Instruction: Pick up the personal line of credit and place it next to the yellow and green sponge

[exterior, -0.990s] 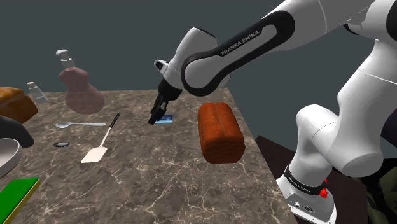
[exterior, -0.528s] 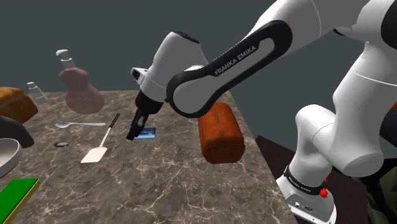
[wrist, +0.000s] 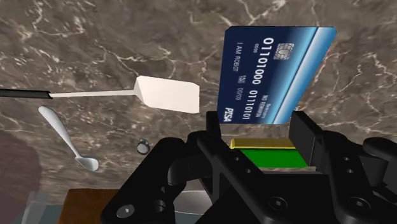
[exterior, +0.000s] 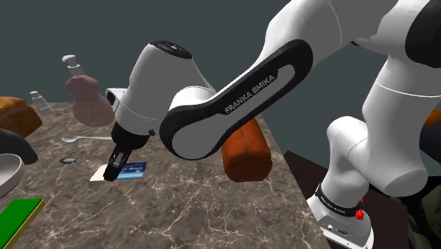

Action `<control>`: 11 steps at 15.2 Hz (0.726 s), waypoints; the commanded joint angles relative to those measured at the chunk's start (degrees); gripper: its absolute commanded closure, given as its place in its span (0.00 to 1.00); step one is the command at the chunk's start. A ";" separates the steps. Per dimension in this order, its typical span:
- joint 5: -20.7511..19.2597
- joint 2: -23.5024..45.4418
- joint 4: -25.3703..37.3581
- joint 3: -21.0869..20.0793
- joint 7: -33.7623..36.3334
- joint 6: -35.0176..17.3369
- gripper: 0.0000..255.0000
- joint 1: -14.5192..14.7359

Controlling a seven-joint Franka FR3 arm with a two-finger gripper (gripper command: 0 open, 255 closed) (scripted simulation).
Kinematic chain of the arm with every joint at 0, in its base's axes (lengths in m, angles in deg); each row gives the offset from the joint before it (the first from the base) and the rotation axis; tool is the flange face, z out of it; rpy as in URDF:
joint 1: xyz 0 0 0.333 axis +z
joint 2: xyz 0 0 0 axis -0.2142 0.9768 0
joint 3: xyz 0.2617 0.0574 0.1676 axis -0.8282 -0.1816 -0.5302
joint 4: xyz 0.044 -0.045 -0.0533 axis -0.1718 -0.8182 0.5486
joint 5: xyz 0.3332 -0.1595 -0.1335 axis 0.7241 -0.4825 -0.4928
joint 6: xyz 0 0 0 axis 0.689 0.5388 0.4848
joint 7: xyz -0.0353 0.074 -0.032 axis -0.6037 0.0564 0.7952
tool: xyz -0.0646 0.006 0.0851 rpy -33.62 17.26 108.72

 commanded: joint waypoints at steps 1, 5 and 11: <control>-2.73 2.67 3.42 -0.57 4.25 0.74 1.00 1.28; -7.05 8.08 10.84 -0.83 11.19 2.92 1.00 4.50; -11.06 17.33 24.44 -0.61 18.79 7.80 1.00 9.45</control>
